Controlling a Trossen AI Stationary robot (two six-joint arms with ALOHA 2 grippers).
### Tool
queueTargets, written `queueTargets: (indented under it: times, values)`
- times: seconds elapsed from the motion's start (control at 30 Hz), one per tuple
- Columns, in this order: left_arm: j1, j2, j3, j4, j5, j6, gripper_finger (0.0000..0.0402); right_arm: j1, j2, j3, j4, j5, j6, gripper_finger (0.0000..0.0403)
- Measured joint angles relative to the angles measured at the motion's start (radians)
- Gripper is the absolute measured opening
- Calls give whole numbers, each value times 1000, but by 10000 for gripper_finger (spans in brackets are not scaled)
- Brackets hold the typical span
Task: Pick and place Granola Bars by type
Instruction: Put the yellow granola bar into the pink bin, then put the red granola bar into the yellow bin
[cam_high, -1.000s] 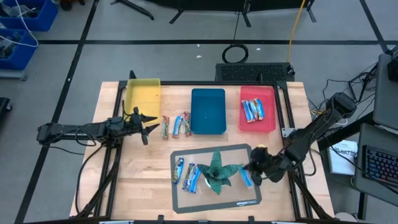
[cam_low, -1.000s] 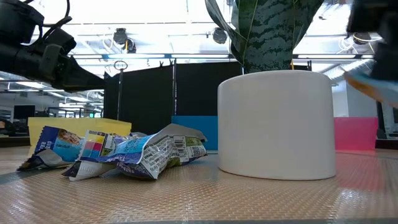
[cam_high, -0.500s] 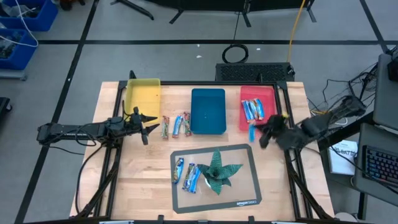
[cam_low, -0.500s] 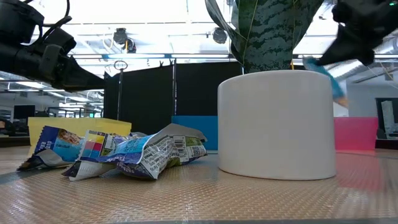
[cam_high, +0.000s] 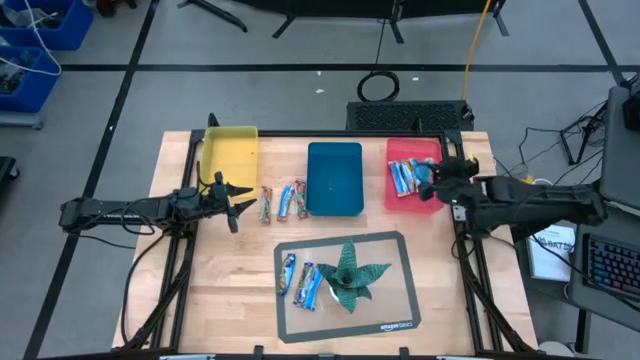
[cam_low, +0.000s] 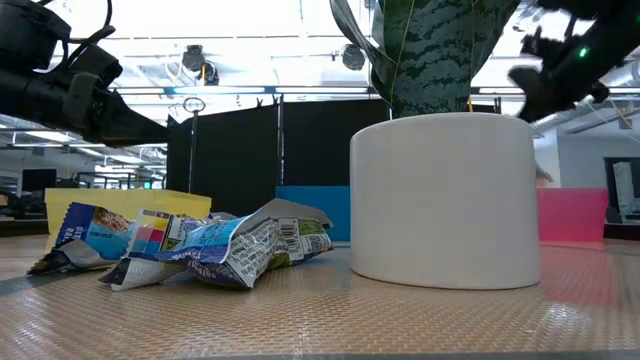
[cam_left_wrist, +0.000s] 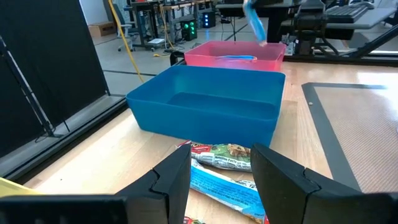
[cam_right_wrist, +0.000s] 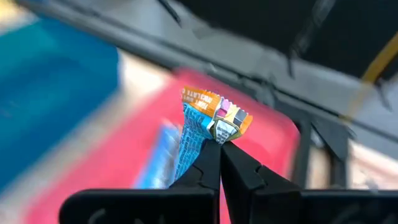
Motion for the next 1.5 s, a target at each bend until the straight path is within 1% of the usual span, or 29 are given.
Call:
queueTargets:
  times: [0.07, 0.13, 0.23, 0.37, 0.53, 0.7, 0.8, 0.97, 1.03, 1.1, 1.17, 1.3, 1.37, 1.4, 1.43, 1.5]
  values:
    - [0, 0, 0, 0, 0, 0, 173, -70, 51, 0, -55, -50, 20, 1]
    - [0, 0, 0, 0, 0, 0, 173, -129, 98, -5, -65, -96, 21, 1]
    - [0, 0, 0, 0, 0, 0, 173, -195, 156, -26, -25, -173, -15, 0]
    - [0, 0, 0, 0, 0, 0, 173, -250, 203, -71, 76, -259, -50, 0]
    - [0, 0, 0, 0, 0, 0, 173, -277, 218, -97, 152, -260, -95, 2]
    - [0, 0, 0, 0, 0, -2, 173, -295, 179, -97, 154, -264, -108, 25]
    - [0, 0, 0, -1, 0, -4, 173, -296, 146, -97, 144, -293, -108, 54]
    - [0, 0, 0, -1, 0, -4, 173, -296, 101, -97, 163, -351, -109, 122]
    - [0, 0, 0, -1, 0, -4, 173, -296, 81, -97, 196, -395, -112, 146]
    - [0, 0, 0, -1, 0, -4, 173, -294, 62, -97, 272, -487, -149, 163]
    - [0, 0, 0, -1, 0, -4, 173, -279, 45, -97, 393, -605, -203, 174]
    - [0, 0, 0, -1, 0, -4, 173, -211, 7, -97, 669, -867, -348, 177]
    - [0, 0, 0, -1, 1, -4, 173, -172, -33, -97, 727, -957, -422, 173]
    - [0, 0, 0, -1, 1, -4, 173, -155, -57, -97, 731, -966, -451, 171]
    - [0, 0, 0, -2, 1, -4, 173, -139, -79, -98, 730, -940, -472, 168]
    - [0, 0, 1, -5, 1, -11, 173, -109, -128, -118, 731, -824, -499, 164]
